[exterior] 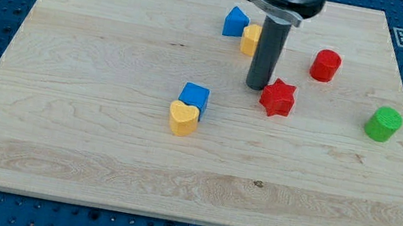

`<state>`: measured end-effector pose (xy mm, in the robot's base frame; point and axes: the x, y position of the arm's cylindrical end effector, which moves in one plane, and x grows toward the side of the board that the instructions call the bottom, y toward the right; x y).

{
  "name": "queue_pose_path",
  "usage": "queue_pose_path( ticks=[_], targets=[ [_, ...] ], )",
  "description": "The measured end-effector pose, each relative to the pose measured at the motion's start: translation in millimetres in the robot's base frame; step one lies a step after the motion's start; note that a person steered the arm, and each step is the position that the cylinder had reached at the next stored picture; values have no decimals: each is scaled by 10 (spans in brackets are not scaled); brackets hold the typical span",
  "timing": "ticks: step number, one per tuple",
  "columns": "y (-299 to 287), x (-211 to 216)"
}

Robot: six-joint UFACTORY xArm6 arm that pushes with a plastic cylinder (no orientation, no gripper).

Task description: Separate the yellow hexagon from the blue triangle

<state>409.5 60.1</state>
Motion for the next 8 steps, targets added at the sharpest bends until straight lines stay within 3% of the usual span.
queue_pose_path(
  ticks=[2,3,6,7,8],
  targets=[
    [-598,-424],
    [-628,-469],
    [-238,-527],
    [-91,-704],
    [-87,-1191]
  ],
)
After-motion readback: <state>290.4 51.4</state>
